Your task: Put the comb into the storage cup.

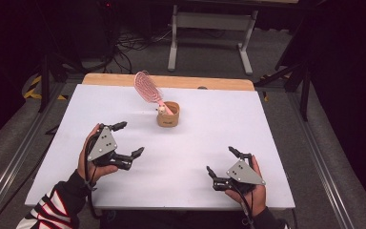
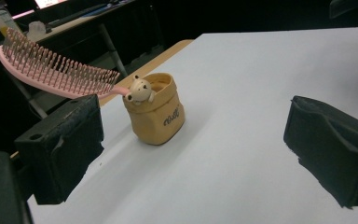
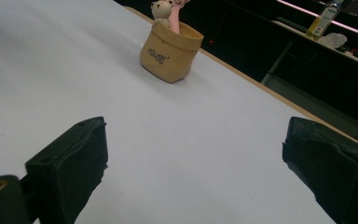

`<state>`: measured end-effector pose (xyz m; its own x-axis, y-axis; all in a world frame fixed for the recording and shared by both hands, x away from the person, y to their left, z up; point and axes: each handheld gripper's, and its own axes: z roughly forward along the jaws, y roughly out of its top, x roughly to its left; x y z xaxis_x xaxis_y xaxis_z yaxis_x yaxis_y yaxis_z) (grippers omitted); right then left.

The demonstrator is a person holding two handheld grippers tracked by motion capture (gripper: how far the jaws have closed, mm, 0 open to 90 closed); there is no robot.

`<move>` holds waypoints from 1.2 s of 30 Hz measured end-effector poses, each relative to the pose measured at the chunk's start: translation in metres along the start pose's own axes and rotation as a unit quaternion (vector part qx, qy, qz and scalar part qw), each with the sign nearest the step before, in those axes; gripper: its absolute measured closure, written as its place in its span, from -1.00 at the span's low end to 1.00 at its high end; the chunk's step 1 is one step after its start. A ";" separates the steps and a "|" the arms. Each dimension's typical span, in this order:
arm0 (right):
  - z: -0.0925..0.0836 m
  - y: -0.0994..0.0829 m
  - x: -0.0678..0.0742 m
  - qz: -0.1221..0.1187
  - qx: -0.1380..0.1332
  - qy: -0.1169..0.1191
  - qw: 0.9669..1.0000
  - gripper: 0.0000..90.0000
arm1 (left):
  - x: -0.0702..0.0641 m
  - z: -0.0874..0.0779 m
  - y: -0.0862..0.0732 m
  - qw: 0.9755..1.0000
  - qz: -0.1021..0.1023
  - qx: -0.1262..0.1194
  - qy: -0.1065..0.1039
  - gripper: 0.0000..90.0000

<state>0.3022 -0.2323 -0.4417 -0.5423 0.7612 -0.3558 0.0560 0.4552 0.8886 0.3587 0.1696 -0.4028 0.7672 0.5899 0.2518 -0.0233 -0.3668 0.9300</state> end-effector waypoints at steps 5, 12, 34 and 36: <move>-0.001 0.000 -0.001 0.000 -0.001 -0.002 1.000 -0.85 | -0.002 -0.006 -0.003 1.000 0.004 0.003 0.003 -0.87; -0.001 0.001 -0.001 -0.001 -0.002 -0.004 1.000 -0.85 | -0.003 -0.013 -0.009 1.000 0.009 0.007 0.009 -0.87; -0.001 0.001 -0.005 0.003 -0.004 -0.014 1.000 -0.85 | -0.006 -0.033 -0.032 0.999 0.009 0.034 0.026 -0.87; -0.001 0.001 -0.006 0.005 -0.003 -0.014 1.000 -0.85 | -0.006 -0.036 -0.036 0.999 0.005 0.036 0.030 -0.87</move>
<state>0.3043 -0.2367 -0.4387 -0.5182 0.7780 -0.3553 0.0566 0.4457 0.8934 0.3324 0.2052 -0.4280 0.7276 0.6273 0.2776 0.0181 -0.4221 0.9063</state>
